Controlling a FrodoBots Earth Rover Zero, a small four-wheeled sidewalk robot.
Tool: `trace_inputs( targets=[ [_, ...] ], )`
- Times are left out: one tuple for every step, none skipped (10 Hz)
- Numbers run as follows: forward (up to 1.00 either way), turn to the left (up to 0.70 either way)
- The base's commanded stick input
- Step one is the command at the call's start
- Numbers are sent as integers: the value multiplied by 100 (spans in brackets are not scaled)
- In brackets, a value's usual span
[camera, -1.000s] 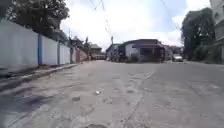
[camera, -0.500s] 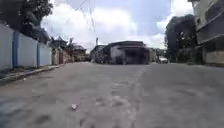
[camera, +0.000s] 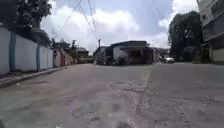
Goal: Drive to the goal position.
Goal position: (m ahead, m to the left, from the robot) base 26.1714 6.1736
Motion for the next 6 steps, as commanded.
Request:
trace_inputs(
  targets=[
    [100,0],
    [100,0],
    [100,-13],
    [100,-40],
    [100,-40],
    [100,-35]
  ],
)
